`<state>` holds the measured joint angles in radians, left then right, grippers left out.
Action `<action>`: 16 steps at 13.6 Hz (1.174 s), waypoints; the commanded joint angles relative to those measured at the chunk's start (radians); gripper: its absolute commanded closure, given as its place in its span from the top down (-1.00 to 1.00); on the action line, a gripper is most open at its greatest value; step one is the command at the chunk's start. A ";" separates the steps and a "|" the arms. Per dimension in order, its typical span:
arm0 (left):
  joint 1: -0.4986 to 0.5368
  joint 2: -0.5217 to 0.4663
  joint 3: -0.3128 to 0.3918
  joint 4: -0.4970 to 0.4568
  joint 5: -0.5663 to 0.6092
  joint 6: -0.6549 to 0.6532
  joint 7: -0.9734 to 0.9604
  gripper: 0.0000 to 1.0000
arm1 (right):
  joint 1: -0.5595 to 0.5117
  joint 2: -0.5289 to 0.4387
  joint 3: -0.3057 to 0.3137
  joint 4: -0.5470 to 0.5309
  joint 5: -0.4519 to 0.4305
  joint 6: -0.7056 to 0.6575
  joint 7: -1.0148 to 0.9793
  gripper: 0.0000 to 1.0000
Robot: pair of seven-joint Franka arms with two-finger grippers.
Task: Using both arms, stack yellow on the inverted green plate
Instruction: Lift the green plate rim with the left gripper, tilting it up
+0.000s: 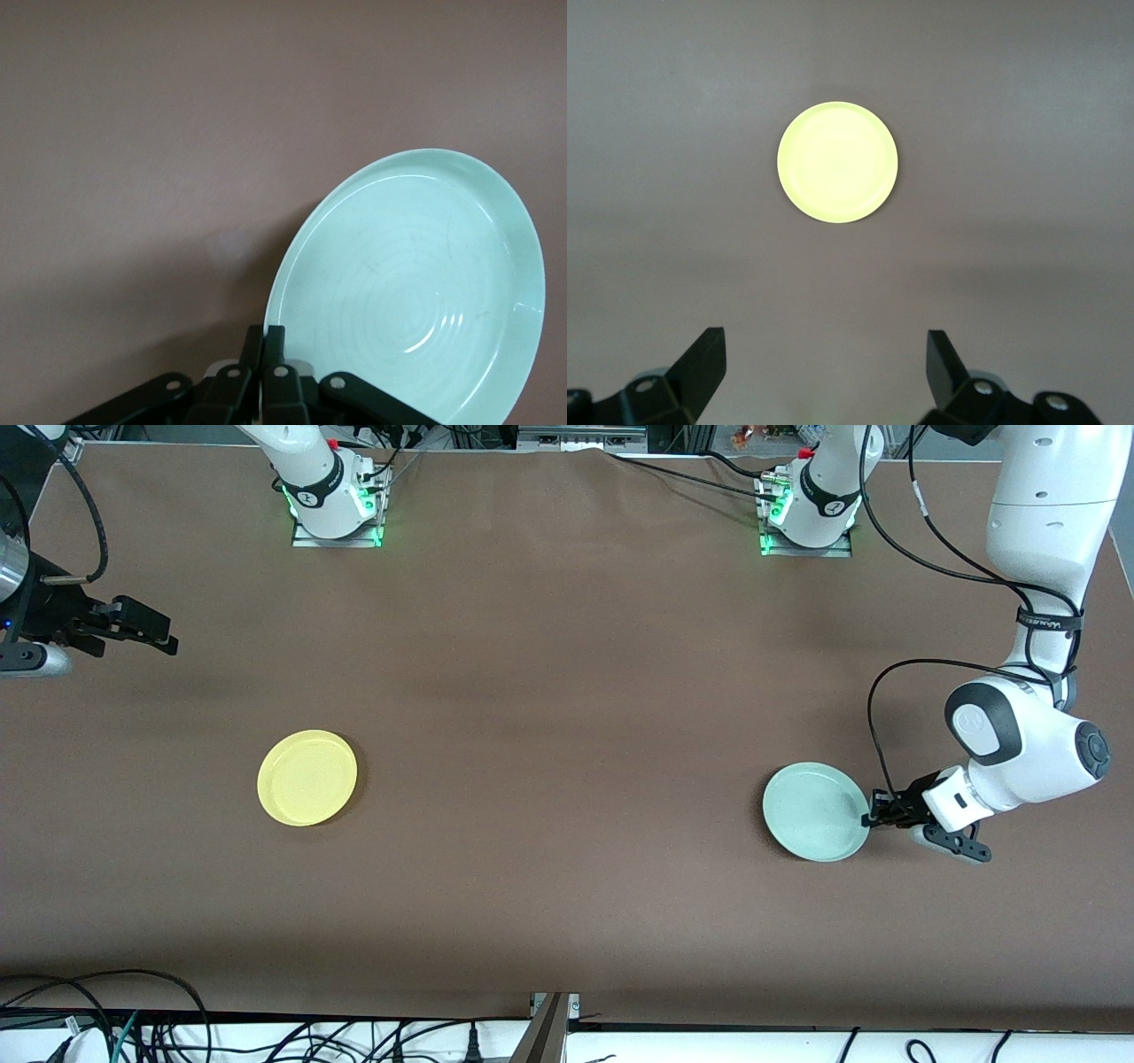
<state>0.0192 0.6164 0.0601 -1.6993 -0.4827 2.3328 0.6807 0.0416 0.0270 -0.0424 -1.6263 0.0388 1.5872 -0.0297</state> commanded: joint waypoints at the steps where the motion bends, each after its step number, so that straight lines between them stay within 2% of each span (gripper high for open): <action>1: -0.074 -0.030 0.006 0.062 0.140 -0.007 -0.122 -1.00 | -0.003 -0.016 0.003 0.009 0.013 -0.047 -0.009 1.00; 7: -0.269 -0.024 0.001 0.168 0.485 -0.001 -0.416 -1.00 | -0.003 -0.016 0.002 0.011 0.015 -0.047 -0.007 1.00; 13: -0.470 0.057 0.001 0.294 0.999 -0.003 -0.781 -1.00 | -0.003 -0.013 0.004 0.011 0.015 -0.041 -0.007 1.00; 16: -0.548 0.086 0.001 0.314 1.276 -0.012 -0.963 -1.00 | -0.003 -0.015 0.004 0.011 0.016 -0.044 -0.007 1.00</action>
<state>-0.4870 0.6638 0.0455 -1.4386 0.6612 2.3350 -0.2040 0.0416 0.0202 -0.0408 -1.6250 0.0393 1.5592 -0.0297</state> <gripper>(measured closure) 0.978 0.000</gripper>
